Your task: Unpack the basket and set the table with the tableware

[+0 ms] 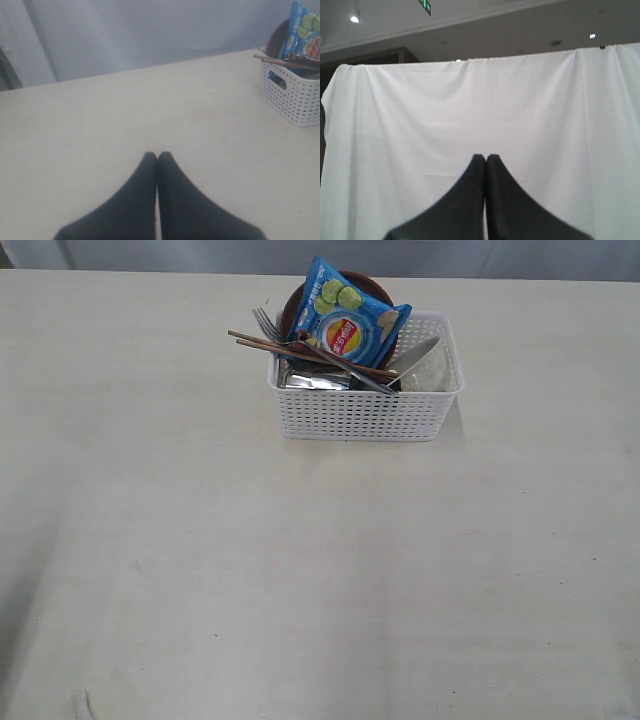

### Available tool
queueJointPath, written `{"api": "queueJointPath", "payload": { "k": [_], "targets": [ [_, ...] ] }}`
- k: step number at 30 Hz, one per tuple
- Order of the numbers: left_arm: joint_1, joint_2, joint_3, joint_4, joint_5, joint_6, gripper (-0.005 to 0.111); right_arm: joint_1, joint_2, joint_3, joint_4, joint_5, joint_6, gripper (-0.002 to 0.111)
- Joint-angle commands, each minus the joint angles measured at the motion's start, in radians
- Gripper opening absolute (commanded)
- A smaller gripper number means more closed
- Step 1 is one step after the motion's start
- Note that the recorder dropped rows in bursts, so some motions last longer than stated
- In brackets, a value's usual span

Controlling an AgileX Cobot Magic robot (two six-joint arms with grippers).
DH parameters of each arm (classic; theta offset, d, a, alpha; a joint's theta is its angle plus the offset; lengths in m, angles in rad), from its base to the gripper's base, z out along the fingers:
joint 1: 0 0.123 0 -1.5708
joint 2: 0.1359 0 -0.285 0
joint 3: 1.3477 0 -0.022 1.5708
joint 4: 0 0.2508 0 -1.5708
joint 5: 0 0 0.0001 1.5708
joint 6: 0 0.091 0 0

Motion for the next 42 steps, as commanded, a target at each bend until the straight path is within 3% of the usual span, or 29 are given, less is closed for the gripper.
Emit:
{"api": "queueJointPath", "payload": {
  "k": [1, 5, 11, 16, 21, 28, 42],
  "targets": [
    [0.002, -0.003, 0.002, -0.009, -0.001, 0.0, 0.0, -0.007, 0.161, -0.154, 0.008, 0.197, 0.042, 0.0],
    [0.002, -0.003, 0.002, -0.009, -0.001, 0.0, 0.0, 0.006, 0.341, -0.327, 0.02, 0.483, 0.067, 0.005],
    [0.002, -0.003, 0.002, -0.009, -0.001, 0.0, 0.0, 0.123, 0.593, -0.509, 0.15, 0.711, -0.092, 0.043],
    [0.002, -0.003, 0.002, -0.009, -0.001, 0.0, 0.0, 0.29, 0.823, -0.634, 0.23, 0.882, -0.229, 0.044],
    [0.002, -0.003, 0.002, -0.009, -0.001, 0.0, 0.0, 0.437, 1.059, -0.709, 0.23, 0.862, -0.359, 0.044],
    [0.002, -0.003, 0.002, -0.009, -0.001, 0.0, 0.0, 0.571, 1.304, -0.732, 0.227, 0.685, -0.598, 0.044],
    [0.002, -0.003, 0.002, -0.009, -0.001, 0.0, 0.0, 0.588, 1.616, -0.79, 0.092, 0.554, -0.655, 0.044]
  ]
}}
